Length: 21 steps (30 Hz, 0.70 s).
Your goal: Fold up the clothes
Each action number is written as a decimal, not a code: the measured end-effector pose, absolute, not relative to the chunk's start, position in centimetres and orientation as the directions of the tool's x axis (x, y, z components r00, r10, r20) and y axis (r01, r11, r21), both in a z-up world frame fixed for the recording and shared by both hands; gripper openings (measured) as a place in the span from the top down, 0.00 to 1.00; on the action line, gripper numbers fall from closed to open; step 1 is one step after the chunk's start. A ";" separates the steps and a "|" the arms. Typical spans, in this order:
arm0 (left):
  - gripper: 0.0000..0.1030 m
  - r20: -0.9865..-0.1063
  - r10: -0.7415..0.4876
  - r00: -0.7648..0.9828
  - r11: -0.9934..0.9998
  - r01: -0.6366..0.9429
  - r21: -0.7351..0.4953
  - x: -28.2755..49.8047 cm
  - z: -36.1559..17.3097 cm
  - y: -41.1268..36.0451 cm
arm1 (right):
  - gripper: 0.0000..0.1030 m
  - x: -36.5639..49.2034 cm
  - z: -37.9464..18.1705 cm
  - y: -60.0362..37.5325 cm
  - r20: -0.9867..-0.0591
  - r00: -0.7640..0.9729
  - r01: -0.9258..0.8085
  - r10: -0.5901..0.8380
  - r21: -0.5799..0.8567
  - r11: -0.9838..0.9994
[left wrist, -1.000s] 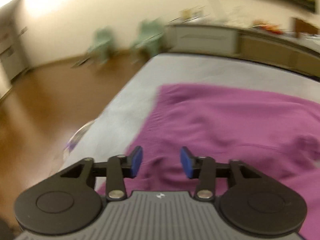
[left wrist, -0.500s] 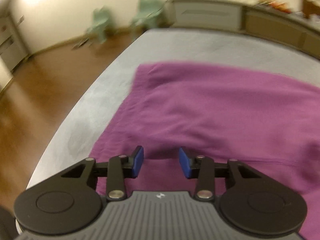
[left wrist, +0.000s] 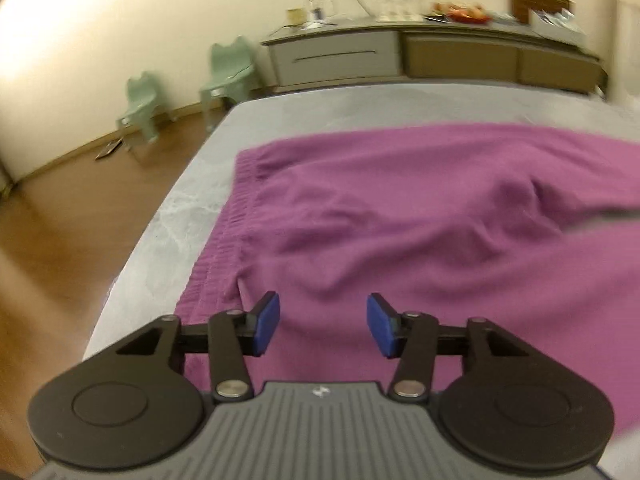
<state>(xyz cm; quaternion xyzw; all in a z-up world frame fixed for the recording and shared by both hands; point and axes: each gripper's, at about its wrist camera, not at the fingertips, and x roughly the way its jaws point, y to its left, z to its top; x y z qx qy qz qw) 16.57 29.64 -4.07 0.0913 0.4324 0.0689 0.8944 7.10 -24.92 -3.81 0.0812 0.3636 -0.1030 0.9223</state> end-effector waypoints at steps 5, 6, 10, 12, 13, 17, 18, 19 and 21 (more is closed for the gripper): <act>0.53 -0.780 0.275 0.563 0.933 0.038 0.357 14.9 -6.8 28.6 | 0.10 6.3 -5.5 -23.6 -0.760 0.637 0.133 -0.131 -0.059 0.989; 0.52 -0.764 0.257 0.591 0.941 0.028 0.338 14.7 -6.0 28.6 | 0.16 6.1 -5.0 -24.3 -0.756 0.640 0.162 -0.135 -0.038 0.986; 0.51 -0.777 0.270 0.569 0.941 0.017 0.339 16.8 -6.7 28.5 | 0.15 7.1 -3.1 -25.2 -0.669 0.725 0.190 -0.160 -0.029 0.981; 0.53 -0.781 0.295 0.550 0.929 0.024 0.368 18.0 -7.3 28.0 | 0.16 9.6 -4.1 -25.8 -0.706 0.690 0.182 -0.161 -0.046 0.982; 0.53 -0.769 0.283 0.573 0.936 0.010 0.351 18.3 -6.4 27.7 | 0.16 10.9 -5.2 -26.2 -0.748 0.644 0.181 -0.164 -0.059 0.982; 0.36 -0.724 0.138 0.676 0.987 -0.032 0.158 19.8 -2.0 26.3 | 0.24 13.5 -3.6 -27.5 -0.729 0.664 0.235 -0.165 -0.006 0.972; 0.35 -0.713 0.105 0.694 0.993 -0.033 0.115 20.5 -1.2 25.7 | 0.18 14.0 -2.7 -27.5 -0.704 0.692 0.231 -0.160 0.007 0.973; 0.35 -0.716 0.072 0.694 0.997 -0.022 0.080 21.5 -0.9 24.8 | 0.15 15.0 -1.9 -27.5 -0.686 0.711 0.229 -0.154 0.018 0.973; 0.35 -0.720 0.006 0.694 1.000 0.002 0.011 23.4 -0.5 22.8 | 0.12 17.9 -0.6 -27.9 -0.666 0.732 0.224 -0.142 0.039 0.974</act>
